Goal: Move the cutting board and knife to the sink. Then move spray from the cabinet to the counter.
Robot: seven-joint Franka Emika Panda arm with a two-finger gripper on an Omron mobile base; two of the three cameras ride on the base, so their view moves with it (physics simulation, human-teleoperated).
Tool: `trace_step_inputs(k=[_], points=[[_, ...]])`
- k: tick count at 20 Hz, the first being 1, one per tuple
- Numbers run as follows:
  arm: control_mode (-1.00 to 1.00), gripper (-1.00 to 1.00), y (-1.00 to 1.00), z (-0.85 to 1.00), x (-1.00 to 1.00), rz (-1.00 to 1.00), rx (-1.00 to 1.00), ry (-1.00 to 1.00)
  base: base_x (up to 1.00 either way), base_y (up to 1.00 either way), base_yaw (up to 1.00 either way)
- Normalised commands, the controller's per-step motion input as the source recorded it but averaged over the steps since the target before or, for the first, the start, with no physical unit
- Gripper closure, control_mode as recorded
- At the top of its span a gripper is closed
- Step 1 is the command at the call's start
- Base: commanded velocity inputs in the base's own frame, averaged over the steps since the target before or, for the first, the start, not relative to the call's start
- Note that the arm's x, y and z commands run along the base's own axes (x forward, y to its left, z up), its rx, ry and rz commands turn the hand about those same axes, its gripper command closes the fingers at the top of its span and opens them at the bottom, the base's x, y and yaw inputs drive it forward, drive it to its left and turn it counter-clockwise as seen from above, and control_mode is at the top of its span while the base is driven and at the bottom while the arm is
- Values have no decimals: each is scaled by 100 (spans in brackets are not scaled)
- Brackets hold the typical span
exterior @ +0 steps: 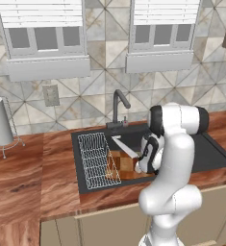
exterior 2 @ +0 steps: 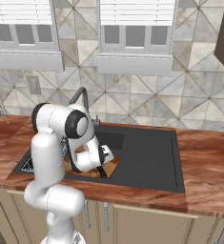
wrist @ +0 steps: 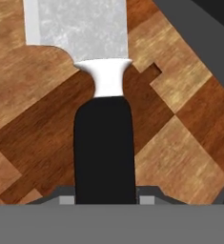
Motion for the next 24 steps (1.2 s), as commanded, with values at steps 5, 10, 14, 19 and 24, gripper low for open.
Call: trace_step_inputs(k=[5,10,14,19,24], points=[[-100,100,14,-8,24,0,0,3,0,0,0],[-100,-100,22,-16,38,0,0,7,0,0,0],[-100,-100,12,-11,33,0,0,6,0,0,0],[-100,-100,0,0,15,0,0,1,0,0,0],[-100,-100,0,6,0,0,0,-6,0,0,0]])
